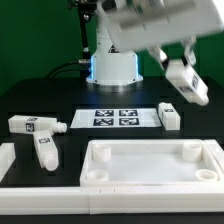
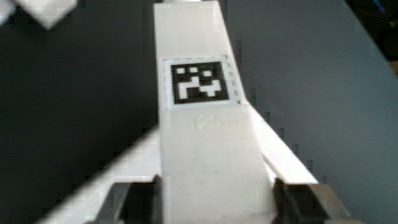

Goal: Assemble desk

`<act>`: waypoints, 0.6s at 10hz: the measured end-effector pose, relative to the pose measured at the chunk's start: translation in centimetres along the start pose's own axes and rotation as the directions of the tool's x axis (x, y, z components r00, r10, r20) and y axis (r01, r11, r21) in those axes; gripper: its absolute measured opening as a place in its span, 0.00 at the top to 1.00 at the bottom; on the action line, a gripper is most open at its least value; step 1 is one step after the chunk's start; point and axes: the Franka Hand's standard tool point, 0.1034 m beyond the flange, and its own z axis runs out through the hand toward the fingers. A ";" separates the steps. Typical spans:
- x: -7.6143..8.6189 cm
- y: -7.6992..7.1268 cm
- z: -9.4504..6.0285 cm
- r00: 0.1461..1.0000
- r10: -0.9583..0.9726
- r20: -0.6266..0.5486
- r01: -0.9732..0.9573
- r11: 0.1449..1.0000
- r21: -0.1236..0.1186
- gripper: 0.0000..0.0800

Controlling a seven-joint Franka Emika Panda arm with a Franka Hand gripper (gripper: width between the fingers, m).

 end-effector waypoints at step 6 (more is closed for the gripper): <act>2.8 -3.1 -2.4 0.934 -0.164 -0.317 0.150 0.986 -0.068 0.64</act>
Offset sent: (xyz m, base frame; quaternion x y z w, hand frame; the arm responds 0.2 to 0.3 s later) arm 0.0000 0.0000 0.0000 0.0000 0.1938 0.0000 0.9810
